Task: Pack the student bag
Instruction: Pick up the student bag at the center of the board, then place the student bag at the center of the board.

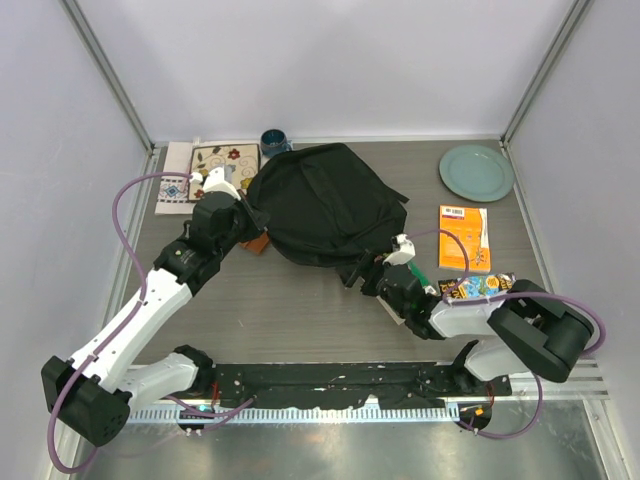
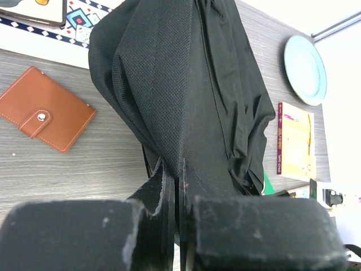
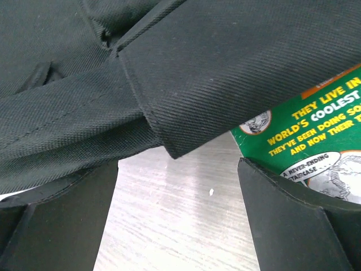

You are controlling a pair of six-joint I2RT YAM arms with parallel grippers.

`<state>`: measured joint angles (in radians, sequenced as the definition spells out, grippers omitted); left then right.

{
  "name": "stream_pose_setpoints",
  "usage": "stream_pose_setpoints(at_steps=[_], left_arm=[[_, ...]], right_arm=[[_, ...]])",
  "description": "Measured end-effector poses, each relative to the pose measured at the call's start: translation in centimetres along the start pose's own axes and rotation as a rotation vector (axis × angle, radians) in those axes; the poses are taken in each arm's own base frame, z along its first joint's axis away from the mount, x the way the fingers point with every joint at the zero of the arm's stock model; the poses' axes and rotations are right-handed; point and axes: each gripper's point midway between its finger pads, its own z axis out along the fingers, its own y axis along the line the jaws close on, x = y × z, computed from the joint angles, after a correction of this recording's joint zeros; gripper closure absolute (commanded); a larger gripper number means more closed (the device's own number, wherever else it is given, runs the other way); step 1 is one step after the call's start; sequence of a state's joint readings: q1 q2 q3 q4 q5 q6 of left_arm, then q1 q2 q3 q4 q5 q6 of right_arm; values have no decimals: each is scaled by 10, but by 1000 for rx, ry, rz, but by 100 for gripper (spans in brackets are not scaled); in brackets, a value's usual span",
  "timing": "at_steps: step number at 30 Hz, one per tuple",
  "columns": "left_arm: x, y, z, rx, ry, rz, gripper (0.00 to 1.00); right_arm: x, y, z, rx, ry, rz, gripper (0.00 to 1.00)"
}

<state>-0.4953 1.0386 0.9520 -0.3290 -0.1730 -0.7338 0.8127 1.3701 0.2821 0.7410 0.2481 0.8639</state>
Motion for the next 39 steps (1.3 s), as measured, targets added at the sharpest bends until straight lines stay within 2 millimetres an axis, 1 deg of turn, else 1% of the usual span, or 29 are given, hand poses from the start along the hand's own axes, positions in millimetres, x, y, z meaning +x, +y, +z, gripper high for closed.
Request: stream_pose_setpoints(at_steps=[5,8,9,11,15,17,21,23,26,30,33,36,39], left_arm=[[0,0,0,-2,-2,0,100],[-1,0,0,-2,-2,-1,100],[-1,0,0,-2,-2,-1,100],[0,0,0,-2,-1,0,100],[-1,0,0,-1,-2,-3,100],[-1,0,0,-1,-3,-3,100],[-2,-1,-1,2,-8,-5,100],[-4,-1,-3,3,-15,-5,100],[-6,-1,-4,2,-24,-6,100],[-8,1,-4,-6,-31,-6,100],[-8,3,-4,-13,-33,-5,100],[-8,3,-4,-14,-33,-5,100],[-8,4,-4,-15,-31,-5,100]], right_arm=[[-17,-14,8,79,-121,9,4],[-33,-27,7,152,-211,11,3],[-39,-35,7,189,-245,9,2],[-47,-44,5,236,-287,7,2],[-60,-47,12,292,-333,4,2],[-69,-46,16,324,-358,9,2],[-81,-54,19,353,-373,26,2],[-78,-52,18,319,-351,21,2],[-67,-41,15,225,-300,27,2],[-48,-17,14,95,-212,37,2],[-31,0,10,5,-147,43,2],[-20,6,7,-16,-114,44,2],[-13,-1,10,8,-99,38,2]])
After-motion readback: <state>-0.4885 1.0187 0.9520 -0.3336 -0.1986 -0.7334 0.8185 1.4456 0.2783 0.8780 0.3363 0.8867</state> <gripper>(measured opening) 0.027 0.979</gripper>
